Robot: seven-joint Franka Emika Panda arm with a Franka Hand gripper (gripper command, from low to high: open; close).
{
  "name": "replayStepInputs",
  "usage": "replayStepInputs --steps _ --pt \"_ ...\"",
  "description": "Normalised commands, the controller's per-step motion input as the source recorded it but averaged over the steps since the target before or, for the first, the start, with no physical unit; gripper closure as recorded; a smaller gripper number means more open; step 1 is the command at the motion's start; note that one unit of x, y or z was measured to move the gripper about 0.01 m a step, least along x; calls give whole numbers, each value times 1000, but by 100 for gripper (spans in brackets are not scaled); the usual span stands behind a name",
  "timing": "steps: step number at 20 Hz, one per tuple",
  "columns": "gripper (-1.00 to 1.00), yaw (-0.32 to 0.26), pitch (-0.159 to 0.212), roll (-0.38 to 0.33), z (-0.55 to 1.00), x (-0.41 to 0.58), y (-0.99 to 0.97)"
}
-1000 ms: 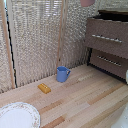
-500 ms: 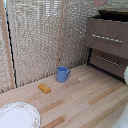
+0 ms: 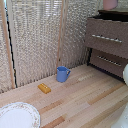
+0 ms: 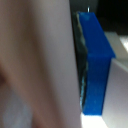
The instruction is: Propose to navigate your clamp on the clench of the first drawer. Use gentle force to register to the cabinet. Send posterior your swing mandate till over it lurks, a cup of pink essence. Fortify your grip after aiming concentric with the pink cup’s periphery. Manoeuvre the pink towards the cabinet's top. Drop your compression till the cup is resting inside.
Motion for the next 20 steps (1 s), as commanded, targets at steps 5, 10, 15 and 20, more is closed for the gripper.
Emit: replayStepInputs --steps 5,10,15,20 --pt "100 0 -19 46 -143 -5 -294" --pt "-100 0 -1 3 -48 0 -15" --pt "-100 -64 6 51 475 75 -3" --pt "-100 -24 18 77 874 99 45"
